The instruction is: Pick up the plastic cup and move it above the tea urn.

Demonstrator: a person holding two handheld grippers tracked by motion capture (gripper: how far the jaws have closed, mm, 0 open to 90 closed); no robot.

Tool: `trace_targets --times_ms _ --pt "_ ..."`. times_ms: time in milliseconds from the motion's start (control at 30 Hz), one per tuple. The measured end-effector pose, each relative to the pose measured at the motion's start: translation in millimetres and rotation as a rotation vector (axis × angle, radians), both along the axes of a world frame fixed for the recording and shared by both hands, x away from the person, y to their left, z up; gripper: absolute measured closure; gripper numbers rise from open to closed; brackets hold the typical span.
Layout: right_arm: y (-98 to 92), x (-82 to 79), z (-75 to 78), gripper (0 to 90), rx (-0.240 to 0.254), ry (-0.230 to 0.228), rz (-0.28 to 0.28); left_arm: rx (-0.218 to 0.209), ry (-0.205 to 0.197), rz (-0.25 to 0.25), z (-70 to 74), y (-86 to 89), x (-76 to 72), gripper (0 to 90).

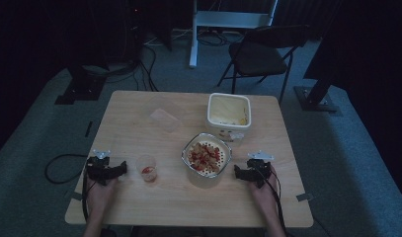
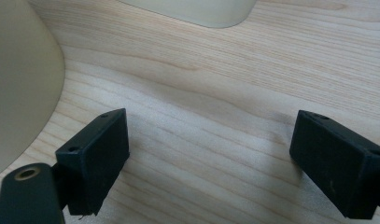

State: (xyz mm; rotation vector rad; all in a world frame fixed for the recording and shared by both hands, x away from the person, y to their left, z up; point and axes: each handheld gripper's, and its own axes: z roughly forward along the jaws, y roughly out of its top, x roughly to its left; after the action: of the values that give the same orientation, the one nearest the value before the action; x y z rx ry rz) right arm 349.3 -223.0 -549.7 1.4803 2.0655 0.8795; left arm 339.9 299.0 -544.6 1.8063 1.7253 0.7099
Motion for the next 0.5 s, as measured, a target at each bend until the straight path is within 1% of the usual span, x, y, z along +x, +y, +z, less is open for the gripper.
trace_targets --times_ms 100,167,200,233,267,300,367,433,500 --pt "0.0 0.0 0.0 11.4 0.000 0.000 0.000 0.000 0.005 -0.040 1.0 2.0 2.2 12.7" --pt "0.0 0.0 0.0 11.5 0.000 0.000 0.000 0.000 0.001 -0.070 1.2 3.3 4.9 13.9" --pt "0.0 0.0 0.0 11.5 0.000 0.000 0.000 0.000 0.001 -0.070 1.2 3.3 4.9 14.7" --pt "0.0 0.0 0.0 11.5 0.000 0.000 0.000 0.001 0.004 -0.094 1.7 4.5 7.4 14.7" --pt "0.0 0.0 0.0 11.5 0.000 0.000 0.000 0.002 0.007 -0.142 2.1 7.3 10.4 16.0" --pt "0.0 0.0 0.0 11.5 0.000 0.000 0.000 0.002 0.007 -0.142 2.1 7.3 10.4 16.0" --pt "0.0 0.0 0.0 11.5 0.000 0.000 0.000 0.007 0.032 -0.225 4.7 11.4 17.1 17.4" --pt "0.0 0.0 0.0 11.5 0.000 0.000 0.000 0.012 0.048 -0.282 6.6 13.7 23.0 19.3" --pt "0.0 0.0 0.0 11.5 0.000 0.000 0.000 0.014 0.059 -0.322 7.8 15.1 28.3 20.2"
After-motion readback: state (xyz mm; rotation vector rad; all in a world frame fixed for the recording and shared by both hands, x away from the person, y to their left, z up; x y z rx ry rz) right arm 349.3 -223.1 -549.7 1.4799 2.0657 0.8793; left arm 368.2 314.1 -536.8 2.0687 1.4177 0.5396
